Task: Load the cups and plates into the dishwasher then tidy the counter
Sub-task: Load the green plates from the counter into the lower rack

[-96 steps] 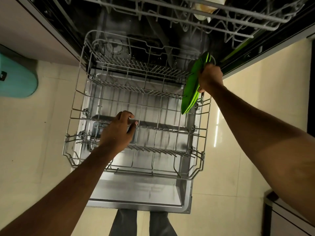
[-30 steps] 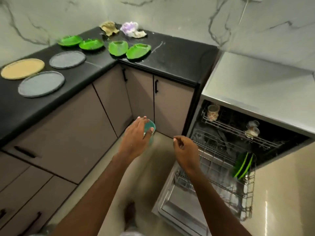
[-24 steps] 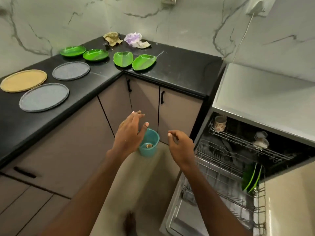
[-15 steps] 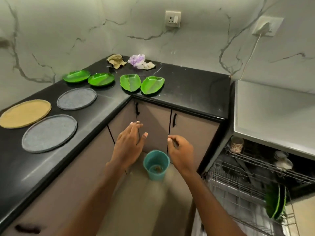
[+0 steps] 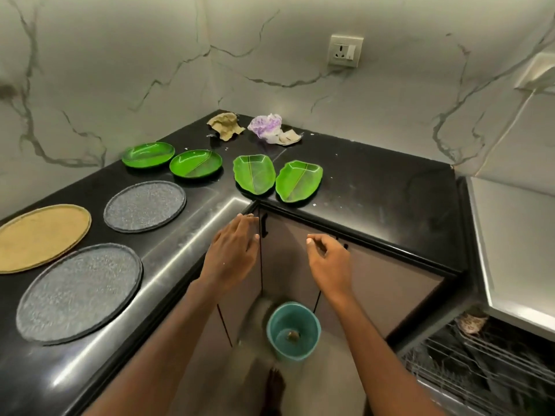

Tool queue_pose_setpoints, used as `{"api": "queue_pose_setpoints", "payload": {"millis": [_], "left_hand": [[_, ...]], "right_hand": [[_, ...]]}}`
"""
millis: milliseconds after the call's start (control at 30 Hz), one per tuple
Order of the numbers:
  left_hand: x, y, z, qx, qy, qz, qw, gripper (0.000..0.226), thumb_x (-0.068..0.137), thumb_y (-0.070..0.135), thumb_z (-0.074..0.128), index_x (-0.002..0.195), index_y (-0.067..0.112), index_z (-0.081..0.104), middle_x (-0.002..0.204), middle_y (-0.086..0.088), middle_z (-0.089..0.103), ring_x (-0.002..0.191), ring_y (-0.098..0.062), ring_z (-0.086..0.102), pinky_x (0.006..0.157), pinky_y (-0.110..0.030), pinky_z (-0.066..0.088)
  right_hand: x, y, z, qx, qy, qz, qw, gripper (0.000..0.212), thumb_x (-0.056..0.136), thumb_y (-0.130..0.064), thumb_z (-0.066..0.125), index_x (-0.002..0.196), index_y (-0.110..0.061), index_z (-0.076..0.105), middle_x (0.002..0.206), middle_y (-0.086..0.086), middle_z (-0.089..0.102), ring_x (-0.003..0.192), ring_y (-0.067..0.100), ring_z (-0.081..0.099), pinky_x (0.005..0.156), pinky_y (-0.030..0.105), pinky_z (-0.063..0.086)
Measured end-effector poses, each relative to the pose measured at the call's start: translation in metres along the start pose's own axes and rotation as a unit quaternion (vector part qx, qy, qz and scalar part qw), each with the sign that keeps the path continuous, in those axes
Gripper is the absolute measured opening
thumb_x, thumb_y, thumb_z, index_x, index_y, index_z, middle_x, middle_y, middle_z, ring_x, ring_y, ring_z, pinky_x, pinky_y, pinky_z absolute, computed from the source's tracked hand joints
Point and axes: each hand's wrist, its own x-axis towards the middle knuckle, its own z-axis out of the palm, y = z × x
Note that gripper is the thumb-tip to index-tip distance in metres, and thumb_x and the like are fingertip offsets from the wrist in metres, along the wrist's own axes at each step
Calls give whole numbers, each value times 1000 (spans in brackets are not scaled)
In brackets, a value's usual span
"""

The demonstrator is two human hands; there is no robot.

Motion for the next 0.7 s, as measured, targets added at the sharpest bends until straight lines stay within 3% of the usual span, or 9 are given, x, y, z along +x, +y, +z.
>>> {"api": "queue_pose_setpoints", "payload": {"millis": [233,500,700], "left_hand": [[128,-39,37,21,-21,-13,999,35,96,34,47,128,22,50,131,2,54,122,-21,50,102,-34,35],[238,-66,97,75,-92,-35,992,39,93,34,52,128,16,54,128,-2,57,121,-23,51,102,-35,37],[264,-89,132,144,-159,-22,976,50,86,51,55,128,24,53,119,-1,58,111,-26,55,93,-37,43]], "right_hand": [[123,12,49,-5,-3,28,1000,16,91,-21,62,98,-11,73,92,2,73,84,12,65,70,18,40],[231,44,84,-70,-39,128,989,18,90,-22,59,101,-12,69,102,8,71,95,25,64,79,33,47],[263,65,103,-108,-73,196,972,23,86,-19,62,107,-9,57,111,10,62,101,27,57,71,27,34]]}}
